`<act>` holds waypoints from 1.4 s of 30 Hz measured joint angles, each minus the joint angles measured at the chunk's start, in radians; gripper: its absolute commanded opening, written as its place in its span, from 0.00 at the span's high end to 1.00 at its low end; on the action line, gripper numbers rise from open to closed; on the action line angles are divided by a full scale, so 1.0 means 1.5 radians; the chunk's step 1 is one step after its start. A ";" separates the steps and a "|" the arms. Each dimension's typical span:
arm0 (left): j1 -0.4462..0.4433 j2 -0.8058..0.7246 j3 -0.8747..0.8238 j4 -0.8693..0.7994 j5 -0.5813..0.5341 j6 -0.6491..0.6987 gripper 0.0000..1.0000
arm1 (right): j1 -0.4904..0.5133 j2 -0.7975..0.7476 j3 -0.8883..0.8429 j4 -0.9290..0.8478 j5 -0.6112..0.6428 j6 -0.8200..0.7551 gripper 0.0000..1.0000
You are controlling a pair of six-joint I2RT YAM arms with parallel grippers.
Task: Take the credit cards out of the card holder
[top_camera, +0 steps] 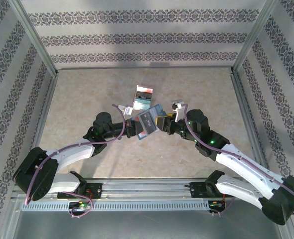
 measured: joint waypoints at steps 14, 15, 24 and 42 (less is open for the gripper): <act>0.000 0.000 0.000 0.000 0.001 0.004 0.97 | -0.045 -0.016 -0.030 0.065 -0.094 0.056 0.37; 0.000 0.000 0.000 0.000 0.000 0.004 0.97 | -0.047 -0.016 -0.032 0.072 -0.103 0.059 0.36; 0.000 0.000 0.000 0.000 0.001 0.004 0.97 | -0.049 -0.016 -0.033 0.109 -0.146 0.077 0.30; 0.000 0.000 0.000 0.000 0.010 0.003 0.74 | -0.049 0.040 -0.043 0.107 -0.143 0.085 0.87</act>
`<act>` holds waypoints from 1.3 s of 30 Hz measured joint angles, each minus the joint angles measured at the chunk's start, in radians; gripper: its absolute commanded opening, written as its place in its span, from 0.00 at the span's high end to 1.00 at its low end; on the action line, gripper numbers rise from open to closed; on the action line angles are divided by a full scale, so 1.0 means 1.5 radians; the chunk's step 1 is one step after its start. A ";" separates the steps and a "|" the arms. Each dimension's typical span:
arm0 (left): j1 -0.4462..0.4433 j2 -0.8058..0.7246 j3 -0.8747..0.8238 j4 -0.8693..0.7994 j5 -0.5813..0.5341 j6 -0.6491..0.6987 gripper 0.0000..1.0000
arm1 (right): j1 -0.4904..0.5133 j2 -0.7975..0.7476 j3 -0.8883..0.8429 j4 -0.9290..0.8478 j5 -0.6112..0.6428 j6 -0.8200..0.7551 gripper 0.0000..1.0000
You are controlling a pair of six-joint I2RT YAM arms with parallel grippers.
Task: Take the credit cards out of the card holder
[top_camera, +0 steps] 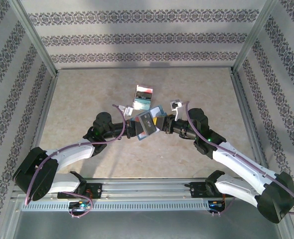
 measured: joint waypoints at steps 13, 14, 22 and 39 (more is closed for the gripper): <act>0.023 -0.052 -0.058 -0.006 -0.028 -0.014 0.30 | -0.009 -0.002 -0.020 -0.007 0.062 0.047 1.00; 0.029 -0.058 -0.068 -0.009 -0.033 -0.017 0.29 | -0.009 -0.002 -0.023 -0.005 0.067 0.055 1.00; 0.052 -0.148 -0.102 -0.125 -0.148 -0.016 0.00 | 0.035 0.007 -0.045 -0.005 0.150 0.102 1.00; 0.053 -0.264 -0.087 -0.375 -0.358 0.060 0.01 | 0.097 0.242 -0.021 0.056 0.214 0.187 1.00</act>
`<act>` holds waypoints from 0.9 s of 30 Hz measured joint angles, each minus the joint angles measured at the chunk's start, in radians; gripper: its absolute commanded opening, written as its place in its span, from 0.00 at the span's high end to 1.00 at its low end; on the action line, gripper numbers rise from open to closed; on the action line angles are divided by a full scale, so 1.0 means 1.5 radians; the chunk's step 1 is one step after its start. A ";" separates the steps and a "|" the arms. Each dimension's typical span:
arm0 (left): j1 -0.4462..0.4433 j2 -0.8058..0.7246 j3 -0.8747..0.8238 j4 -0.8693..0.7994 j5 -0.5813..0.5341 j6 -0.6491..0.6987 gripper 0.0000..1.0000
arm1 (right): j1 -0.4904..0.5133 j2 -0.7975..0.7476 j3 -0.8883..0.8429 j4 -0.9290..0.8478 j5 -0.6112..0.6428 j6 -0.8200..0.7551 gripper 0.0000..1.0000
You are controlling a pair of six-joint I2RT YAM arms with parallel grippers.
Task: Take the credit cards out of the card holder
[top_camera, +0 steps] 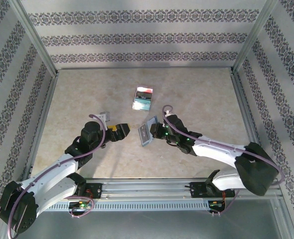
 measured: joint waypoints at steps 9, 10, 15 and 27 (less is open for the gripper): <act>0.000 0.033 0.023 -0.012 -0.004 0.018 0.01 | -0.002 0.108 0.028 0.090 -0.048 0.036 1.00; 0.000 0.037 0.025 -0.011 -0.004 0.018 0.01 | -0.005 0.111 0.028 0.095 -0.051 0.039 1.00; 0.000 0.060 0.028 -0.010 0.012 0.027 0.03 | -0.029 0.114 0.024 0.117 -0.051 0.049 1.00; -0.045 0.148 0.078 -0.027 -0.022 0.063 0.21 | -0.075 0.114 -0.039 0.113 -0.052 0.058 0.80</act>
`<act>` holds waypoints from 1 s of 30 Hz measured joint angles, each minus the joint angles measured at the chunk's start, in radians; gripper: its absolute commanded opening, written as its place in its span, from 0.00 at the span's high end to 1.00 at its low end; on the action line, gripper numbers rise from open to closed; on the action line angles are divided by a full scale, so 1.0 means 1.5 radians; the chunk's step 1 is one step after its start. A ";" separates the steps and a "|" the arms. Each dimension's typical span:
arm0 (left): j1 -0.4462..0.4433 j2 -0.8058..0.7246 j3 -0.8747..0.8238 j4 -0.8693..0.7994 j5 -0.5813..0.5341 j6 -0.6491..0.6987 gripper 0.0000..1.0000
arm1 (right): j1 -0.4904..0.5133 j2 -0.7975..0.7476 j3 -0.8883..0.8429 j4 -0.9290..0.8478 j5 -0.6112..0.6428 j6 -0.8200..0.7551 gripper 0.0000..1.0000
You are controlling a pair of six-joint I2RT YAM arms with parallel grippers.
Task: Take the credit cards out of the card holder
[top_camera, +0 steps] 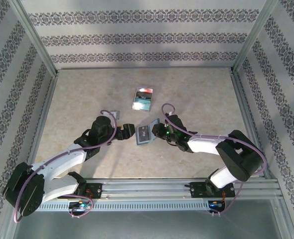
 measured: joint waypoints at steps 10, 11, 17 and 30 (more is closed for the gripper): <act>-0.093 0.117 0.051 -0.023 -0.080 0.040 0.37 | -0.051 -0.077 -0.023 -0.089 0.018 -0.033 0.58; -0.100 0.131 0.056 -0.022 -0.085 0.042 0.39 | -0.052 -0.093 -0.025 -0.105 0.024 -0.038 0.58; -0.123 0.201 0.070 -0.015 -0.092 0.044 0.45 | -0.056 -0.207 -0.034 -0.223 0.091 -0.067 0.59; -0.127 0.310 0.102 0.042 -0.082 0.044 0.62 | -0.021 -0.330 -0.034 -0.358 0.173 -0.117 0.62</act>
